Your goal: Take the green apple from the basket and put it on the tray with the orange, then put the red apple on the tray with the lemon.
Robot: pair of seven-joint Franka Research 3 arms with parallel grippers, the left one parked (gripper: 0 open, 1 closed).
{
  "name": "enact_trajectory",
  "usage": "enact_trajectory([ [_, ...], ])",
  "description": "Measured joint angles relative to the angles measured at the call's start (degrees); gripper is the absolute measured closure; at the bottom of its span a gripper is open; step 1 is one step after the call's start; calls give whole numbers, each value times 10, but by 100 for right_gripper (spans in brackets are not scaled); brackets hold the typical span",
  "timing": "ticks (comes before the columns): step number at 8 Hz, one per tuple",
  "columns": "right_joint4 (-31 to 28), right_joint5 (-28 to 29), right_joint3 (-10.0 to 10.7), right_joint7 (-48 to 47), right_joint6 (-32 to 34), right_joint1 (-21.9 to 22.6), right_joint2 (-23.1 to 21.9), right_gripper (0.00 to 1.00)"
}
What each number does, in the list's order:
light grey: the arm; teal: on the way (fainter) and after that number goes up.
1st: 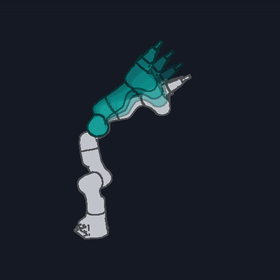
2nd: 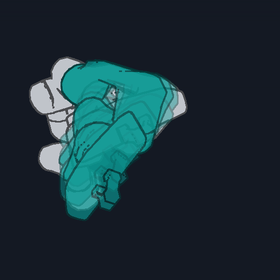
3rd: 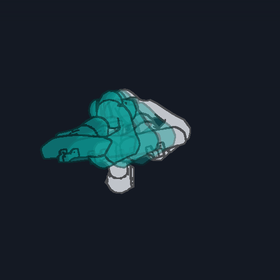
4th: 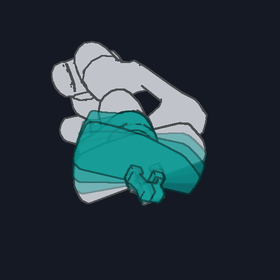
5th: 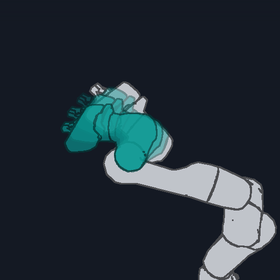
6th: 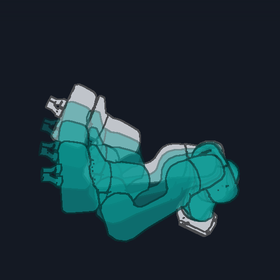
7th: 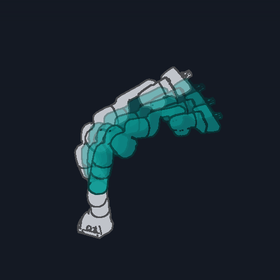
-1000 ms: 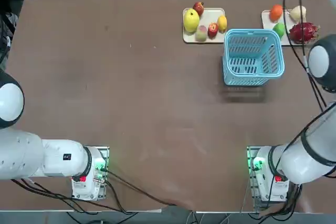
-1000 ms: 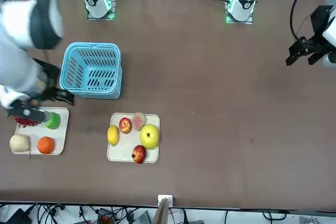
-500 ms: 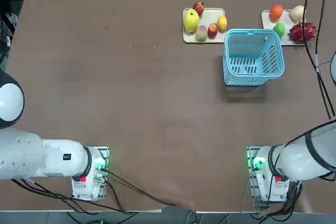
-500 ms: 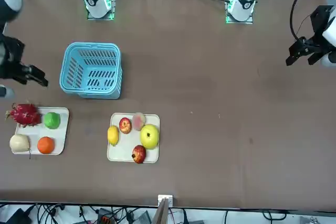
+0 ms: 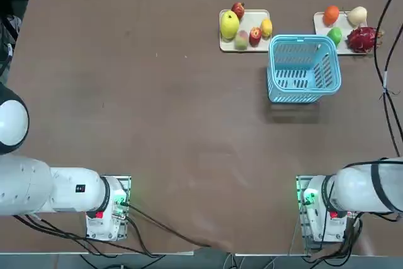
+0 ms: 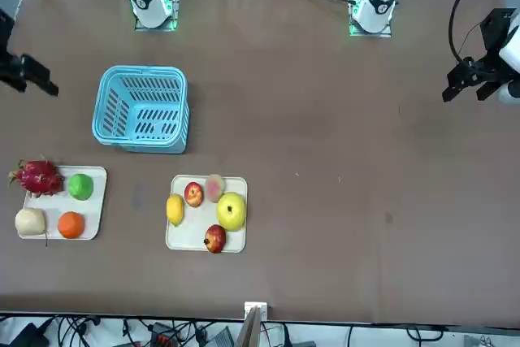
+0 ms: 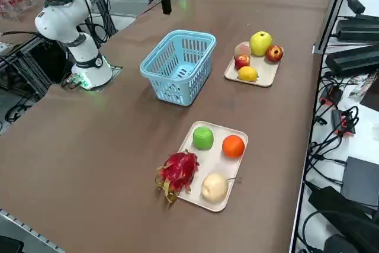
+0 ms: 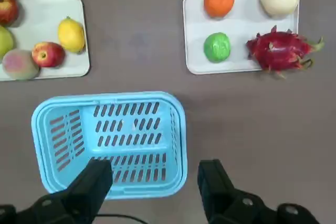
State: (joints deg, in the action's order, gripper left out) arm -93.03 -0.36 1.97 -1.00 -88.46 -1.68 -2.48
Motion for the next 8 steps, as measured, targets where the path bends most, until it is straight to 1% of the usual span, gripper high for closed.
enact_trajectory([
  [1, -9, 0, -15, 0, 4, -11, -11, 0],
  [2, -11, -1, -17, 1, 4, -13, -17, 0],
  [5, -4, -1, -17, 4, 2, -26, -14, 0],
  [8, 11, -1, -17, 5, 0, -36, 5, 0],
])
